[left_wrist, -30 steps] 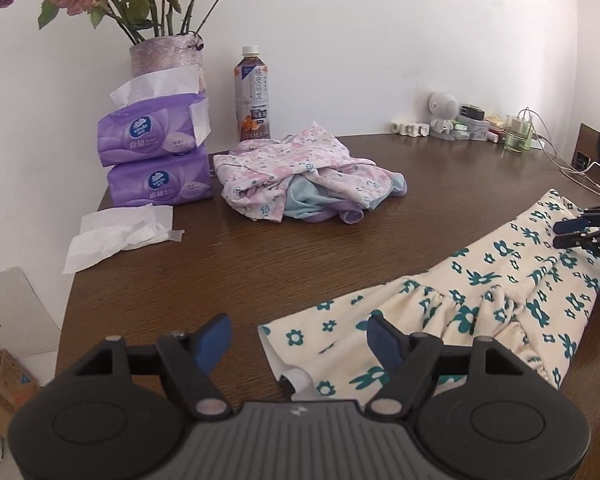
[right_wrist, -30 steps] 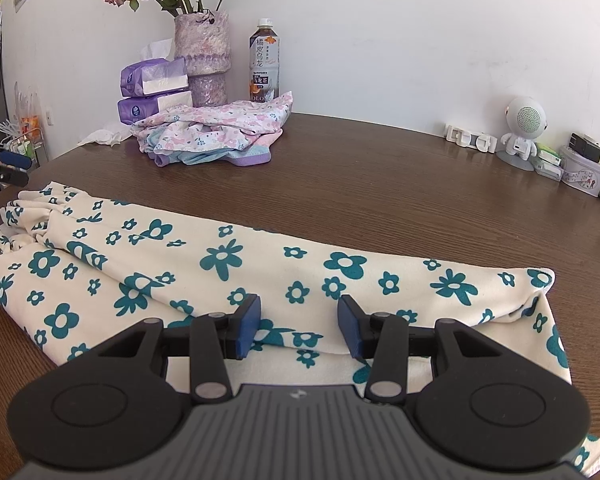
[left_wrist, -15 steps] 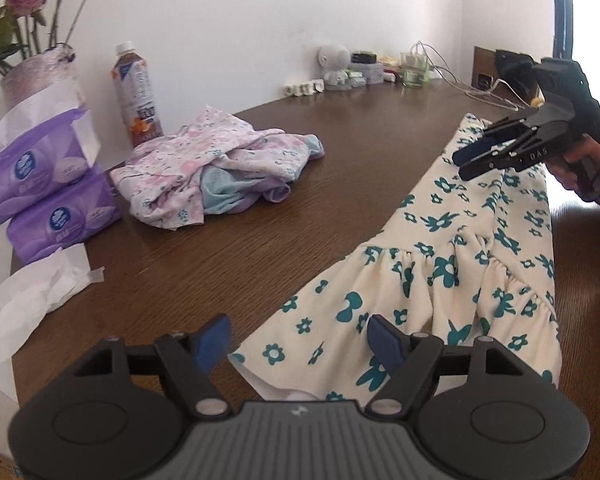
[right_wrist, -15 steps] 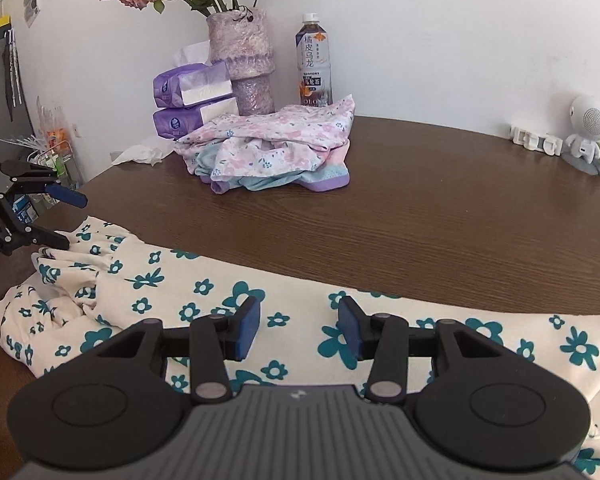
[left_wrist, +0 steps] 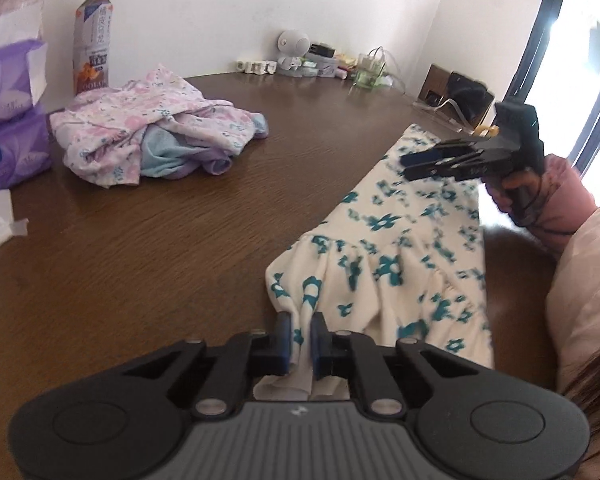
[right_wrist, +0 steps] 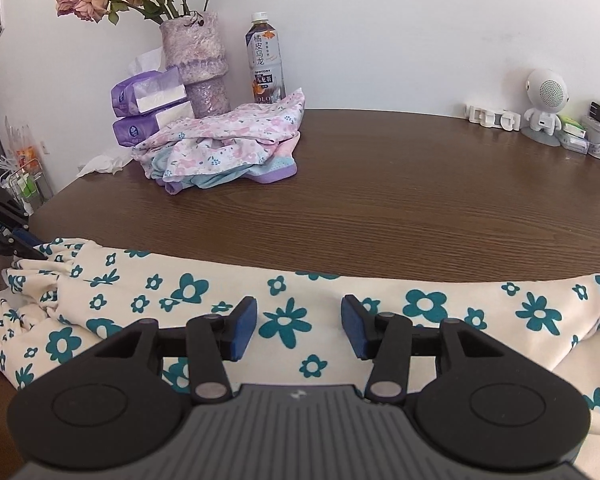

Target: Fold clothes

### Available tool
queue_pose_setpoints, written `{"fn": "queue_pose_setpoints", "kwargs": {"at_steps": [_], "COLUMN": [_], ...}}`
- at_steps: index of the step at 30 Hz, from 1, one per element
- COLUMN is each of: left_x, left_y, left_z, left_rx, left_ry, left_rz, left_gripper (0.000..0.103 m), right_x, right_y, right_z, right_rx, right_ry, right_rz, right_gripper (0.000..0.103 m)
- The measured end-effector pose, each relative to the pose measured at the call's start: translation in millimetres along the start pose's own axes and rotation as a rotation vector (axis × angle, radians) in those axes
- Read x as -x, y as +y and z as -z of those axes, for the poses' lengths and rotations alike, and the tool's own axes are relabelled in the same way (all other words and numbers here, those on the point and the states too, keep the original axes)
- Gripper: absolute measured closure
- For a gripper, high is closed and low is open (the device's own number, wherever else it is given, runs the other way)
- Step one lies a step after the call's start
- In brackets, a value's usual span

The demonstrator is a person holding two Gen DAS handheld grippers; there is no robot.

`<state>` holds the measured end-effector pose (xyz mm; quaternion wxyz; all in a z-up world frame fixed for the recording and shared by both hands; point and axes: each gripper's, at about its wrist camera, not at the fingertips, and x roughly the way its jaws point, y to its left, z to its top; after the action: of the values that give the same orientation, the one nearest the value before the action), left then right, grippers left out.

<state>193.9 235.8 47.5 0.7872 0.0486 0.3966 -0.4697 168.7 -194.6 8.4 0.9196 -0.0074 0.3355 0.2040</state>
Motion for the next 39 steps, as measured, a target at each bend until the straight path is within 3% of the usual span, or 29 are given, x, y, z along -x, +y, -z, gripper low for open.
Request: {"fn": "queue_pose_setpoints", "kwargs": {"at_steps": [3,6,9,10,14,17,19,23,28,30,32,33,36,39], "left_x": [16.6,15.7,8.5,7.8,16.2,16.4,7.2,-32.8,-61.8,-63.0,-62.2,-62.0,-60.8,-57.4], "left_y": [4.3,11.2,12.3,12.7,4.2,-12.3,-20.1,-31.5,-39.4,-39.1,-40.3,-41.0,-36.3,-24.2], "left_z": [-5.9,-3.9,4.8,7.9,9.7,-5.9,-20.8,-39.0,-39.4,-38.9,-40.6,-41.9,-46.2,-45.9], "left_rx": [0.142,0.266,0.298,0.301,0.238,0.101,0.034,-0.038,-0.094,-0.110,-0.132,-0.138,-0.091,0.035], "left_ry": [-0.057,-0.031,0.019,0.022,0.007,-0.018,-0.030,0.031,0.118,0.131,0.157,0.174,0.222,0.206], "left_rz": [0.097,0.070,-0.013,-0.040,-0.191,-0.301,-0.324,-0.313,-0.302,-0.272,-0.224,-0.201,-0.143,-0.133], "left_gripper": [0.094,0.094,0.093,0.086,0.044,0.039,0.038,0.038,0.044,0.054,0.083,0.091,0.095,0.095], "right_x": [0.7,2.3,3.4,3.9,6.8,9.0,12.6,29.4,41.9,40.1,35.7,34.2,33.8,33.2], "right_y": [-0.7,-2.2,-1.4,-1.3,-4.0,-5.5,-4.2,-6.6,-27.7,-31.6,-31.3,-30.7,-29.1,-29.5], "right_z": [0.6,2.8,4.3,5.0,7.0,7.9,8.7,13.6,26.9,27.8,27.7,27.5,27.0,28.1], "right_rx": [0.011,0.014,0.028,0.035,0.045,0.056,0.066,0.028,-0.146,-0.178,-0.180,-0.180,-0.184,-0.177], "right_ry": [-0.001,-0.010,-0.013,-0.014,-0.019,-0.020,-0.021,-0.035,-0.045,-0.054,-0.052,-0.053,-0.070,-0.075], "right_rz": [-0.004,-0.009,-0.012,-0.015,-0.032,-0.033,-0.013,0.060,0.140,0.132,0.139,0.145,0.184,0.212], "right_gripper": [0.056,0.056,0.055,0.055,0.054,0.054,0.054,0.053,0.053,0.053,0.053,0.053,0.053,0.052]}}
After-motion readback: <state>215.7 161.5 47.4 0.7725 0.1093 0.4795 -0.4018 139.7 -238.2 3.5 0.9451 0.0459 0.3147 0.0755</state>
